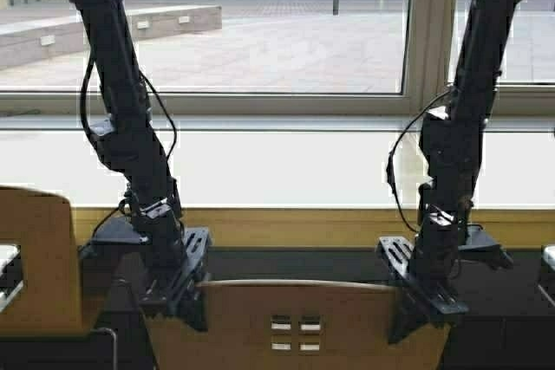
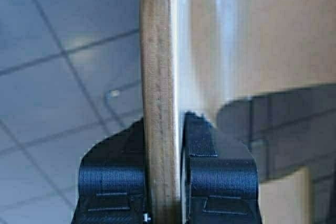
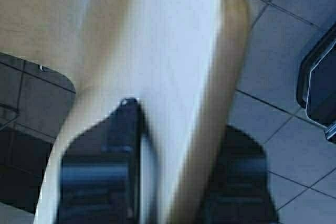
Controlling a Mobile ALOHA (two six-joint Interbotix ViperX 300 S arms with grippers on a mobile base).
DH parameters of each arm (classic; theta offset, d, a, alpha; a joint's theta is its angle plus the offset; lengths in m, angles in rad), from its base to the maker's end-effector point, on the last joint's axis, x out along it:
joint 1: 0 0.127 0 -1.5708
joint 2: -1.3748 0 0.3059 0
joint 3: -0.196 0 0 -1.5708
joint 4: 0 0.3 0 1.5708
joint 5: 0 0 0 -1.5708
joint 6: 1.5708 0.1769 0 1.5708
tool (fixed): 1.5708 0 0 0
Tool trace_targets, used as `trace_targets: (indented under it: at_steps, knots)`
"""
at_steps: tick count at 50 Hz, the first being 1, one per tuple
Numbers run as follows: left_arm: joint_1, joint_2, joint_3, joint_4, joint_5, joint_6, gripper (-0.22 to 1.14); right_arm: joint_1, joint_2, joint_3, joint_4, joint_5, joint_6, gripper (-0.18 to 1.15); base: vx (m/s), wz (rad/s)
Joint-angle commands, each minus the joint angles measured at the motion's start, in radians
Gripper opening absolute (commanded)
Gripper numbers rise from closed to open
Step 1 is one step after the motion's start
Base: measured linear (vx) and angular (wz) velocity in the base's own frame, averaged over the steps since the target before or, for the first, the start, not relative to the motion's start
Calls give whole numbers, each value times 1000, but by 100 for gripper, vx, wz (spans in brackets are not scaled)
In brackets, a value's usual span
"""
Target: Push the chairs under the table
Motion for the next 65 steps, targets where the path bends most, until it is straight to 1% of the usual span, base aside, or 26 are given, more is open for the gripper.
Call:
trace_targets:
  at_steps: [1,22,30,34,54,59,65]
  knots:
    - [-3,-52,0,11,-3,37,4,57,5,-40,-21,18,-60,5,19,-3]
    - [-2,-55,18,11,-5,38,4,72,12,-35,-29,21,-63,5,18,-7]
    - [-5,-66,72,15,5,38,4,80,14,-25,-44,23,-63,5,17,-6]
    - [11,-66,86,15,3,40,4,81,15,-31,-44,23,-63,5,15,-3]
    - [17,-63,41,18,0,40,4,81,23,-71,-43,29,-61,5,13,-2]
    - [17,-61,37,18,-2,43,4,81,21,-63,-46,37,-63,5,13,0]
    - [17,-58,40,18,-2,40,6,92,9,-51,-69,11,-71,5,13,1]
